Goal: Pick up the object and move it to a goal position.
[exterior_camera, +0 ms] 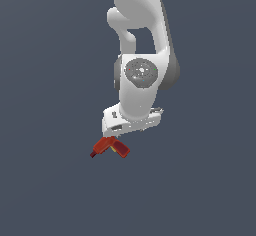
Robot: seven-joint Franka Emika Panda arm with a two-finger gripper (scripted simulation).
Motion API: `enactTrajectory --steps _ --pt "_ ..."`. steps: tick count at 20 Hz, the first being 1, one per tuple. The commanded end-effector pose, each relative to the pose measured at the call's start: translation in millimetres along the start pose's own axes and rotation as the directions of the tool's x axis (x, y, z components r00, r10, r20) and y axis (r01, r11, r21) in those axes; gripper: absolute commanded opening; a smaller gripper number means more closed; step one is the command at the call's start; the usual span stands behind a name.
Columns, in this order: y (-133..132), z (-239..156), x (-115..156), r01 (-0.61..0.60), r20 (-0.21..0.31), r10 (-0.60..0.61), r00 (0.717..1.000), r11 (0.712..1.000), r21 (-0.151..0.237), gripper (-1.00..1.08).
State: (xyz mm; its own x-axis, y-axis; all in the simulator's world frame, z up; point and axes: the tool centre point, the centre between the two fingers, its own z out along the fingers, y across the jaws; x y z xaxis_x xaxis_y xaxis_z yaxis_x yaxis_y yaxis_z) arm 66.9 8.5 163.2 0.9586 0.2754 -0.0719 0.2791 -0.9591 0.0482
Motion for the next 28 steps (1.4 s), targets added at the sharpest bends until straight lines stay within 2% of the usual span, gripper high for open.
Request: enactTrajectory --steps 1,7,14,21,28 --pt "1.6 5.9 8.0 0.048 0.023 -0.048 0.999 0.999 -0.004 1.08" --pt "5.3 21.1 24.1 0.157 0.079 -0.156 0.985 0.988 -0.004 1.08" --pt "9.4 40.3 37.7 0.275 0.144 -0.273 0.951 0.961 0.007 1.08" --pt "13.2 60.8 45.6 0.382 0.206 -0.38 0.902 0.924 0.033 1.08" --pt "16.6 81.8 47.3 0.475 0.263 -0.476 0.839 0.877 0.071 1.08"
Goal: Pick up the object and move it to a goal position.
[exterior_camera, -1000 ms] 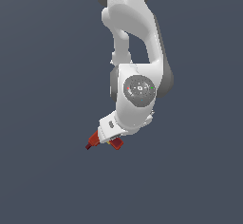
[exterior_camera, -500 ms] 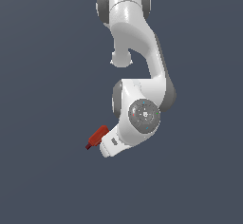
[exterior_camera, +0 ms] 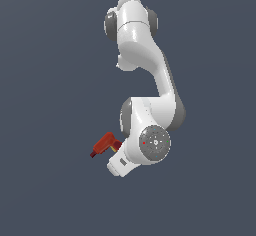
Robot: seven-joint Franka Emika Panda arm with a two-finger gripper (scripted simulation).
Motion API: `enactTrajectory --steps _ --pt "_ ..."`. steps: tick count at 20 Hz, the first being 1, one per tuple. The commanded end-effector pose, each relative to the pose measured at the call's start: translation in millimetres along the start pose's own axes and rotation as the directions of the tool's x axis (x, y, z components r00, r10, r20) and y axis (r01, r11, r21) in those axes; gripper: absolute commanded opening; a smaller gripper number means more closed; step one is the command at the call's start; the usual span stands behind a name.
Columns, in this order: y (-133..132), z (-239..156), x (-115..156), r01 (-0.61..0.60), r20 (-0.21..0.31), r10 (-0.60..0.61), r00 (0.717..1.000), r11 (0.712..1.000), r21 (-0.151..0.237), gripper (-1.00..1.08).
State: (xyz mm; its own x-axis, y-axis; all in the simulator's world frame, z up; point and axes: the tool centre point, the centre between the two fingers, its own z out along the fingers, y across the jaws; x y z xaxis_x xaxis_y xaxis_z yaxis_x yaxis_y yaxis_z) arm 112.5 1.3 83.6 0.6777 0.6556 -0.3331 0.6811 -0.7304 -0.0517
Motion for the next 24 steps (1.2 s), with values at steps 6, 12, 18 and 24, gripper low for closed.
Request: enactTrajectory --steps 6,12,18,24 --pt "2.6 20.4 1.2 0.101 0.059 -0.102 0.993 0.995 0.021 1.08" --pt "2.7 31.1 0.0 0.147 0.087 -0.15 0.985 0.988 0.037 1.08" --pt "2.4 36.1 -0.9 0.168 0.099 -0.172 0.98 0.985 0.045 1.08" --pt "2.3 36.5 -1.0 0.167 0.099 -0.171 0.98 0.985 0.045 1.08"
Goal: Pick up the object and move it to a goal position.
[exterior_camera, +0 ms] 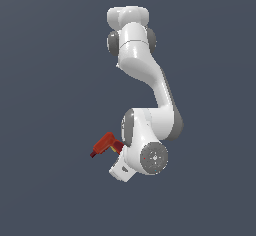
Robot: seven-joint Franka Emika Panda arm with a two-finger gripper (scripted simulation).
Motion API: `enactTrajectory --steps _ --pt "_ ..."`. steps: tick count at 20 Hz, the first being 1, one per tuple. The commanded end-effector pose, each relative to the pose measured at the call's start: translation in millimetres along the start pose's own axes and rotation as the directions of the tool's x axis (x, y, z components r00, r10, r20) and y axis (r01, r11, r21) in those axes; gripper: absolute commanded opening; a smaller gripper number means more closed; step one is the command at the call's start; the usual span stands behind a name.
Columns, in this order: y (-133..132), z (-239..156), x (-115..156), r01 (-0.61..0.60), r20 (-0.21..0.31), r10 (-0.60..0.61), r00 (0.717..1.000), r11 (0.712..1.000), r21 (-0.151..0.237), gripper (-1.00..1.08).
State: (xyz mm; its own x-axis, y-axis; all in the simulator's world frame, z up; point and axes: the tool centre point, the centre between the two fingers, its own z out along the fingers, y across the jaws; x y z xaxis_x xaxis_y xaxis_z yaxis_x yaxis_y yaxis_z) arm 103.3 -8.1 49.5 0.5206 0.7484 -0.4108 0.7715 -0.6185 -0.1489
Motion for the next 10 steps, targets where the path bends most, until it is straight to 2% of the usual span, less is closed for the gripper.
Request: enactTrajectory --steps 1,10 --pt "-0.1 0.3 -0.1 0.0 0.0 0.0 1.0 1.0 0.0 1.08" --pt "-0.5 10.7 -0.6 0.001 0.0 -0.001 1.0 1.0 0.0 1.08"
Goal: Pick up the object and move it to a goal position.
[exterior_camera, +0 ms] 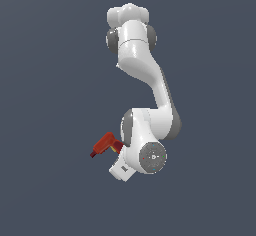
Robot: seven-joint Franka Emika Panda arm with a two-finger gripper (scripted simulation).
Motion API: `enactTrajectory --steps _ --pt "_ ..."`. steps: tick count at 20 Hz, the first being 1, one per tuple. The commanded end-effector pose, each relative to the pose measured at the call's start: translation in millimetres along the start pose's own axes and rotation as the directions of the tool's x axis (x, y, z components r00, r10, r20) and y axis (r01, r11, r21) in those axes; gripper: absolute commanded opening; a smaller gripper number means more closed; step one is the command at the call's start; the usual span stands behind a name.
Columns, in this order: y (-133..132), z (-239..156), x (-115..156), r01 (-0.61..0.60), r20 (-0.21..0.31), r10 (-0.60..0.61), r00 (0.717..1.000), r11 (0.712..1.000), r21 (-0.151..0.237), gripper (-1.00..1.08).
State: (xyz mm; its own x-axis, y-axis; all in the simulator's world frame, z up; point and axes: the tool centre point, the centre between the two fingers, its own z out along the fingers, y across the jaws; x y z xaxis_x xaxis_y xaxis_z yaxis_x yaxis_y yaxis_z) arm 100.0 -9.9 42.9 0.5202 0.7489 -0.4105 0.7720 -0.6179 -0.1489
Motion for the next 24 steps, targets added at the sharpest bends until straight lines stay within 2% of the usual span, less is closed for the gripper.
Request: enactTrajectory --steps 1,12,13,24 --pt "-0.3 5.4 0.0 0.001 0.0 -0.001 1.0 1.0 0.0 1.08" --pt "0.5 22.3 -0.2 0.001 0.001 -0.001 1.0 1.0 0.001 1.08" --pt "0.5 22.3 -0.2 0.001 0.001 -0.001 1.0 1.0 0.001 -1.0" --pt "0.5 22.2 0.0 0.001 0.001 -0.001 1.0 1.0 0.001 -1.0"
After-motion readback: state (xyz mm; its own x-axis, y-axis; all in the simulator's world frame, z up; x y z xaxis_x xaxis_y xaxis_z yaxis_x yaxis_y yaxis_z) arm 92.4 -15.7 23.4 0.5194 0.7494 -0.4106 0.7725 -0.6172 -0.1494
